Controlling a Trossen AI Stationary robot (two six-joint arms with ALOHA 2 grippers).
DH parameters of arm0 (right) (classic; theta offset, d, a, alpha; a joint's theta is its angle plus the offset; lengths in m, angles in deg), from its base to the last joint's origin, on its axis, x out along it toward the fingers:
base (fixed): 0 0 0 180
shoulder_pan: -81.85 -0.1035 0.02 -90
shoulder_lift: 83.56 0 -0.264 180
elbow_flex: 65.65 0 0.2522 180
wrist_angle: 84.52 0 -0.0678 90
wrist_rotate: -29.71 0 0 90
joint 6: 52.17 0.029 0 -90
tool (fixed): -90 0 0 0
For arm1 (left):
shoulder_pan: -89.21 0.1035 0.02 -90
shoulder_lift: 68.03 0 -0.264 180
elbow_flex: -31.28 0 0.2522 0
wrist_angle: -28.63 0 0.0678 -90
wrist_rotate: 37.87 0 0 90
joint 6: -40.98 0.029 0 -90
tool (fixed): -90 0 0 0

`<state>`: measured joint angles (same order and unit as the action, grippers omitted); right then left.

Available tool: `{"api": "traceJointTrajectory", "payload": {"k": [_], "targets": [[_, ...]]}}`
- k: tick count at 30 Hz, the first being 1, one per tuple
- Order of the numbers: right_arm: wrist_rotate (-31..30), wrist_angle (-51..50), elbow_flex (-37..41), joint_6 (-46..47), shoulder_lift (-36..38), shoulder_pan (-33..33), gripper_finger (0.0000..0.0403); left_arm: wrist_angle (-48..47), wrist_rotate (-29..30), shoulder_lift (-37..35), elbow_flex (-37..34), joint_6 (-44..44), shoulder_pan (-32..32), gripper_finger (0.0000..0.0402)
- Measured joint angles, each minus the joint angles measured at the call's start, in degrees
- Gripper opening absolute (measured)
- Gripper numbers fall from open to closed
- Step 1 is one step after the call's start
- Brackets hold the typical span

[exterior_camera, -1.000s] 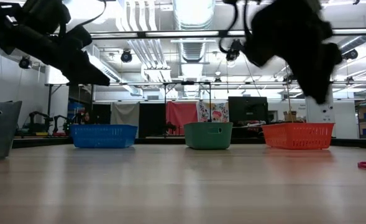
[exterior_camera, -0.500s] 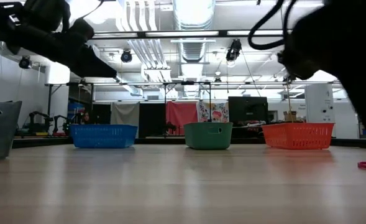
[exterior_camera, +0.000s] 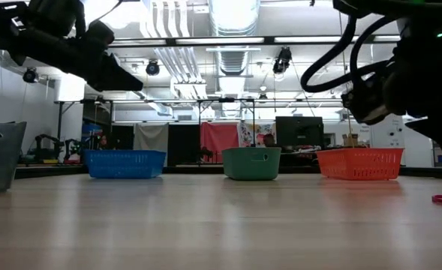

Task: Sort rubber bands into baskets
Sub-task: Put the red rubber band into the orange bin

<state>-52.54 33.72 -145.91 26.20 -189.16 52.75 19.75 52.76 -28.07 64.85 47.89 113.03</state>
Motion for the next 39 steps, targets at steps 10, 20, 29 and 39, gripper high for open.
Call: {"api": "traceJointTrajectory", "payload": {"k": [10,20,29,39], "targets": [[-1.92,3.21,0.22,-3.61,-1.15,-0.07,0.0078,-0.26,0.02,0.19,0.0,-1.65,0.0,0.0147],[-5.81,4.27,-0.07,-12.62,-0.28,-0.18,0.0009,-0.86,0.02,1.33,0.0,-1.68,0.0,0.0147],[-22.24,8.6,-2.54,-20.23,4.86,0.39,0.0008,-0.74,0.04,3.28,0.0,-2.95,0.0,0.0147],[-34.11,24.05,-2.56,-42.12,9.64,6.9,0.0008,3.59,0.02,3.04,-0.02,-2.97,0.0,0.0147]]}}
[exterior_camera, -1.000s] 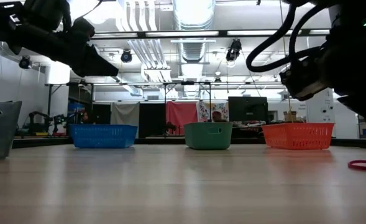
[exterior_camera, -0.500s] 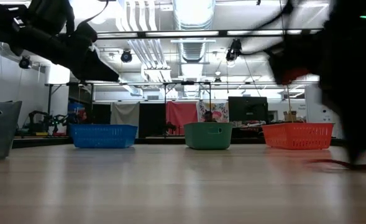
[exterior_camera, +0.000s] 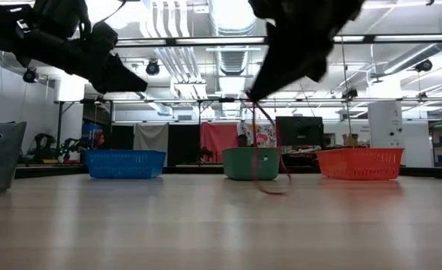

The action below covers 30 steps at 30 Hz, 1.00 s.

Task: Sort rubber bands into baskets
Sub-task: Put the red rubber band into the orange bin

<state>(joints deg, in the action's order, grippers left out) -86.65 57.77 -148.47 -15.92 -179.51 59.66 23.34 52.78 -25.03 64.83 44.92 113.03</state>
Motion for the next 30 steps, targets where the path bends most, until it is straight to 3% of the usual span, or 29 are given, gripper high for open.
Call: {"api": "traceJointTrajectory", "payload": {"k": [4,8,16,24,30], "targets": [[-2.1,3.06,0.0,-9.66,1.83,3.89,0.0008,0.56,0.0,0.0,0.02,0.0,0.0,0.0147],[-8.31,4.82,0.0,-17.94,2.98,7.12,0.0008,1.6,0.0,-0.07,0.0,-0.2,-0.01,0.0147],[-22.6,-2.83,-0.02,-23.15,10.83,12.84,0.0008,1.88,-0.13,-0.97,0.01,-0.26,-0.09,0.0147],[-31.0,-23.6,-0.02,-12.66,20.47,17.66,0.0008,1.6,-0.15,-0.98,0.0,-1.38,-0.09,0.0147],[-32.84,-37.57,1.96,8.18,22.47,23.62,0.0008,1.53,-0.17,-0.9,0.0,-3.25,-0.09,0.0147]]}}
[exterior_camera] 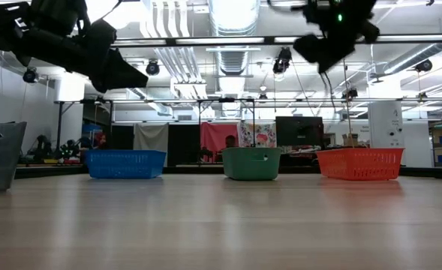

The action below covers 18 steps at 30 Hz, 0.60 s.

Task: Sort rubber bands into baskets
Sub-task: Put the red rubber band into the orange bin

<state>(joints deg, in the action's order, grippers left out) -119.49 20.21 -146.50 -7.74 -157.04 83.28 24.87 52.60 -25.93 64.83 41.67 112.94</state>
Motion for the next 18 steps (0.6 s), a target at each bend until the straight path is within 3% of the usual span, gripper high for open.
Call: {"api": "traceJointTrajectory", "payload": {"k": [7,13,18], "targets": [[8.47,-3.8,6.99,11.72,-1.43,7.48,0.0009,-0.53,-0.59,0.0,0.0,-4.46,-0.1,0.0147],[12.73,-3.27,11.93,12.78,-2.61,9.78,0.0009,1.72,-7.16,-0.24,0.0,-7.96,-2.18,0.0145],[13.44,-1.39,13.32,12.76,-2.59,9.73,0.0009,2.98,-7.23,-1.13,0.0,-9.58,-7.0,0.0131]]}}
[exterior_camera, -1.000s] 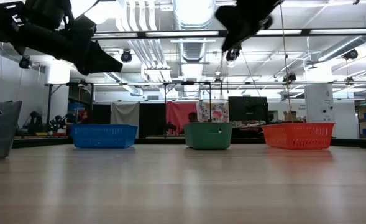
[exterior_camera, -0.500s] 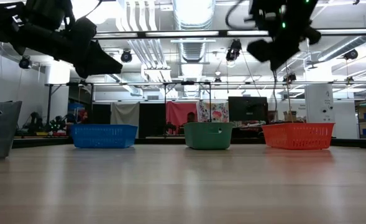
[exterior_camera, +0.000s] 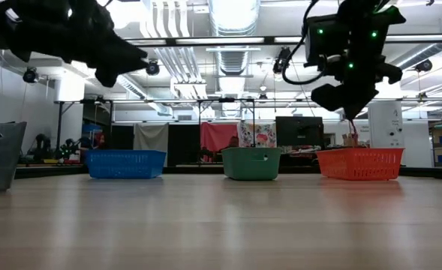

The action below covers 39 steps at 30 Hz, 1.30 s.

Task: Sort rubber bands into baskets
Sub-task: Put the red rubber band into the orange bin, then return to Home Position

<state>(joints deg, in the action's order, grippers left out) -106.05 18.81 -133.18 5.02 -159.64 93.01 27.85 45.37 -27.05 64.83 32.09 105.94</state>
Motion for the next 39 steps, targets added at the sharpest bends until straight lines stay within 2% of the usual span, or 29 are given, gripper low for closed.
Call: {"api": "traceJointTrajectory", "payload": {"k": [8,16,20,24,27,30,36,39], "targets": [[3.9,3.7,0.1,-0.2,0.09,0.02,0.0019,4.17,0.0,-1.02,0.0,-0.66,-7.33,0.0107],[5.74,4.01,0.21,-0.22,0.09,0.0,0.0098,4.05,0.13,0.2,0.0,-0.99,-7.79,0.0104],[4.96,9.56,0.21,-2.85,0.19,-0.95,0.0134,1.39,-0.51,1.07,-0.14,-6.73,-7.79,0.0104],[5.36,28.77,0.5,-19.03,0.1,-5.23,0.0153,4.16,-0.72,1.3,-0.15,-6.07,-8.29,0.0104],[5.53,45.75,0.87,-36.38,-0.73,-9.31,0.0154,7.46,-2.64,0.48,-0.15,-3.18,-9.55,0.0104],[5.88,58.67,0.91,-52.17,-1.47,-13.66,0.0149,7.82,-3.69,-1.44,-0.15,-2.48,-10.82,0.0104],[6.62,67.23,2.15,-66.0,-1.44,-20.26,0.0138,-0.1,-4.79,-9.71,-0.13,0.4,-11.71,0.0104],[13.13,70.6,5.02,-66.13,0.82,-19.09,0.0133,-5.43,-4.79,-17.43,-0.13,1.32,-11.71,0.0104]]}}
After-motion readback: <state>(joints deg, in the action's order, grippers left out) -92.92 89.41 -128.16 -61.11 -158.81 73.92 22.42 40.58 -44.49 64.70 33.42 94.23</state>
